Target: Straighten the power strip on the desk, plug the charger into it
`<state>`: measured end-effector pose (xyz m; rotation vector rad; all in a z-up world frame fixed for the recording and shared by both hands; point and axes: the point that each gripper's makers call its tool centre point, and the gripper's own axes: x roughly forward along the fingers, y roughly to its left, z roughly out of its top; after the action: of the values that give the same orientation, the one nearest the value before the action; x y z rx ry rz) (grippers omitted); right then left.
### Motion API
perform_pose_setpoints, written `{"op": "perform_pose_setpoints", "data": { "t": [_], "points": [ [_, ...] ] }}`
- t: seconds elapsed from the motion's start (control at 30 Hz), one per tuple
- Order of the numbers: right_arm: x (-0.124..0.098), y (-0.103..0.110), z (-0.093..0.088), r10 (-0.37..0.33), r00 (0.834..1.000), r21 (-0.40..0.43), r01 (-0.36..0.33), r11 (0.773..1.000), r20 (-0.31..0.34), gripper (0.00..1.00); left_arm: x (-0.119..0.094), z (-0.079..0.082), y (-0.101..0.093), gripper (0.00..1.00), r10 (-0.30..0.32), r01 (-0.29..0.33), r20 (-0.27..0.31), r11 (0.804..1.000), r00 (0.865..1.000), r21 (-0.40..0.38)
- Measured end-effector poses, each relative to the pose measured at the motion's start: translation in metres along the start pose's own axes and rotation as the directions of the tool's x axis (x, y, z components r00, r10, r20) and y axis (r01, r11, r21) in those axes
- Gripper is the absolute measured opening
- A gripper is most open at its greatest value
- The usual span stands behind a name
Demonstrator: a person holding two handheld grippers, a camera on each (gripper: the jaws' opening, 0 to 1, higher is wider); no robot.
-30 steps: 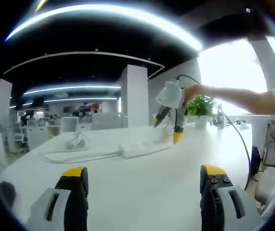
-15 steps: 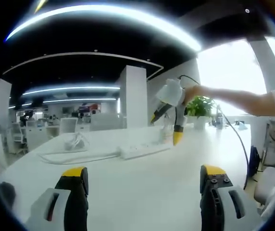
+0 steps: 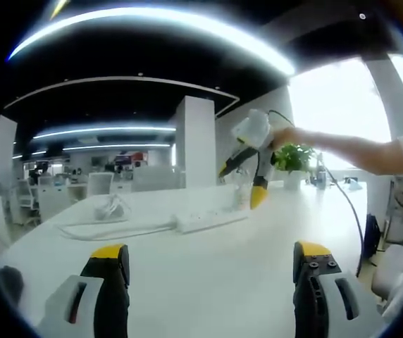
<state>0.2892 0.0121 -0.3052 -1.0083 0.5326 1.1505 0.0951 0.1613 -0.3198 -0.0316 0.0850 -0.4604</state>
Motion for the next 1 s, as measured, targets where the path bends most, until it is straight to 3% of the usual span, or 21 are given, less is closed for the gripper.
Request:
{"op": "perform_pose_setpoints", "data": {
  "t": [0.17, 0.4, 0.57, 0.73, 1.0],
  "points": [
    [-0.003, 0.001, 0.012, 0.008, 0.995, 0.064, -0.014, 0.998, 0.097, 1.0, -0.001, 0.0, -0.001, 0.99, -0.003, 0.003, 0.001, 1.0, 1.0, 0.001],
    [-0.014, -0.001, 0.03, 0.006, 0.965, 0.163, -0.05, 0.985, 0.263, 1.0, -0.003, 0.0, 0.0, 0.99, -0.002, 0.002, 0.002, 1.0, 1.0, -0.003],
    [-0.026, -0.007, 0.042, -0.012, 0.924, 0.224, -0.081, 0.971, 0.383, 1.0, -0.004, 0.0, 0.001, 0.99, 0.001, -0.001, 0.004, 1.0, 1.0, -0.004],
    [-0.039, -0.016, 0.044, -0.044, 0.898, 0.254, -0.076, 0.964, 0.438, 1.0, -0.004, -0.001, 0.0, 0.99, -0.002, 0.002, 0.002, 1.0, 1.0, -0.002],
    [-0.062, -0.027, 0.049, -0.097, 0.843, 0.31, -0.085, 0.947, 0.529, 1.0, -0.002, -0.001, -0.002, 0.99, -0.01, 0.01, 0.001, 1.0, 1.0, -0.007]
  ]
}}
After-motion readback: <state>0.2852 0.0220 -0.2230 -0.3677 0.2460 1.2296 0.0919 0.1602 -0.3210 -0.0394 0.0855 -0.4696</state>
